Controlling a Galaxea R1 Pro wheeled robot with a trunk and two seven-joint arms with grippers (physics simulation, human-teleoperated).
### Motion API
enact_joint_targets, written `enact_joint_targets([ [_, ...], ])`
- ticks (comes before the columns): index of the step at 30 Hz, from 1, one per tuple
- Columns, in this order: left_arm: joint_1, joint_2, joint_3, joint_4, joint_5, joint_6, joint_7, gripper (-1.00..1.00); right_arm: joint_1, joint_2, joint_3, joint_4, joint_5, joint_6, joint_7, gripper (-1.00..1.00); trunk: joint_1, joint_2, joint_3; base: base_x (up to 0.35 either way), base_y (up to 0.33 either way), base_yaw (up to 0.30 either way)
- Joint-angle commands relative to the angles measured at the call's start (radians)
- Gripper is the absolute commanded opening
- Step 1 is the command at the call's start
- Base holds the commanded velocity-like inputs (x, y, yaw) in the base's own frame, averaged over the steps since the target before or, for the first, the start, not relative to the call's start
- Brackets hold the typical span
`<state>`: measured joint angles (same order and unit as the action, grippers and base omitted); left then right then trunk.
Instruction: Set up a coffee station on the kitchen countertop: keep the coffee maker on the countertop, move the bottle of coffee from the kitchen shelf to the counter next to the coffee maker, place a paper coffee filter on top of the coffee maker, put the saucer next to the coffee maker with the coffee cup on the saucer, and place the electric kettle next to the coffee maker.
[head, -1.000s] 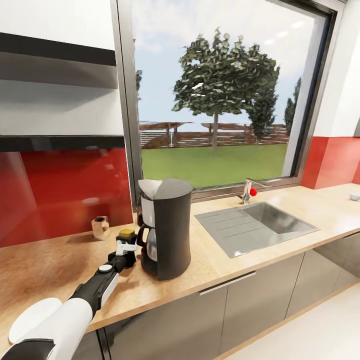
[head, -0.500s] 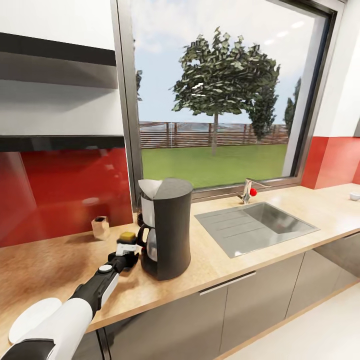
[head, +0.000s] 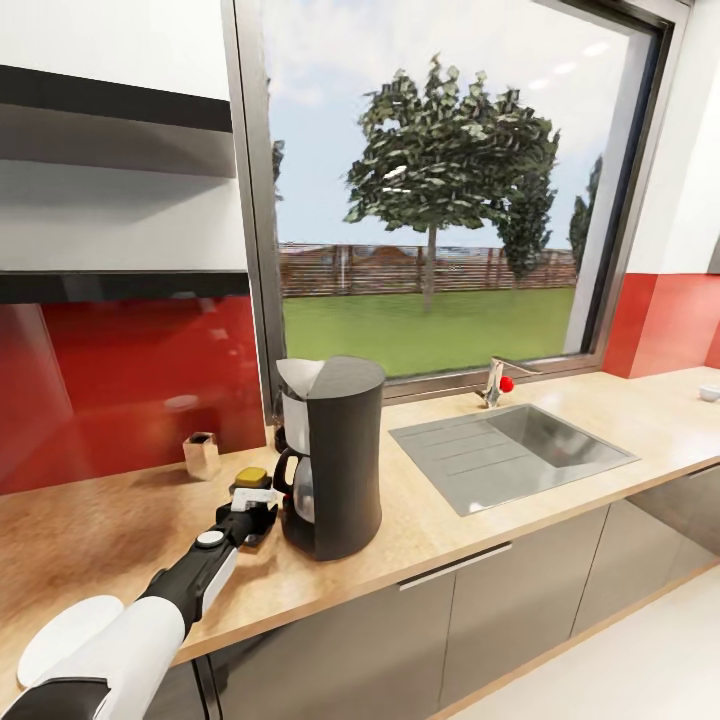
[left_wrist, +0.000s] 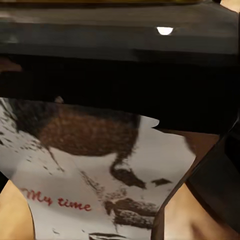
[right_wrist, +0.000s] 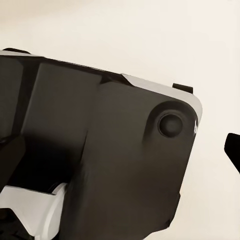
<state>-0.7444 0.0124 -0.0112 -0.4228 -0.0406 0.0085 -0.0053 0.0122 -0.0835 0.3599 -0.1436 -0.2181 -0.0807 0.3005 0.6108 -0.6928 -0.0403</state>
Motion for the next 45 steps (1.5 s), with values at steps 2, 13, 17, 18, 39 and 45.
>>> enact_joint_targets([
  [2, -0.001, 0.0, -0.001, -0.001, -0.004, 0.001, -0.001, 1.0, 0.0, -0.001, 0.008, -0.001, -0.01, -0.001, 0.002, 1.0, 0.0, -0.001, -0.002, 0.0, 0.0, 0.0],
  [13, -0.001, 0.0, -0.001, -0.002, -0.004, 0.001, 0.0, 1.0, 0.0, -0.001, 0.008, -0.001, -0.01, -0.001, 0.002, 1.0, 0.0, -0.001, -0.002, -0.079, 0.0, 0.0],
  [17, -0.001, 0.001, -0.001, -0.002, -0.004, 0.001, 0.0, 1.0, 0.0, -0.001, 0.008, -0.002, -0.01, -0.001, 0.002, 1.0, 0.0, -0.001, -0.002, -0.332, 0.0, 0.0],
  [18, -0.001, 0.001, -0.001, -0.002, -0.004, 0.001, 0.0, 1.0, 0.0, -0.001, 0.008, -0.001, -0.01, -0.001, 0.002, 1.0, 0.0, -0.001, -0.002, -0.336, 0.0, 0.0],
  [39, -0.001, 0.0, -0.001, -0.002, -0.004, 0.001, 0.001, 1.0, 0.0, -0.001, 0.008, -0.046, -0.01, -0.001, 0.002, 1.0, 0.0, -0.001, -0.002, -0.276, -0.145, 0.0],
  [45, 0.0, 0.0, -0.002, 0.009, -0.002, -0.002, 0.0, 1.0, 0.0, -0.001, 0.008, -0.055, -0.01, -0.001, 0.002, 1.0, 0.0, -0.001, -0.002, -0.32, -0.053, 0.0],
])
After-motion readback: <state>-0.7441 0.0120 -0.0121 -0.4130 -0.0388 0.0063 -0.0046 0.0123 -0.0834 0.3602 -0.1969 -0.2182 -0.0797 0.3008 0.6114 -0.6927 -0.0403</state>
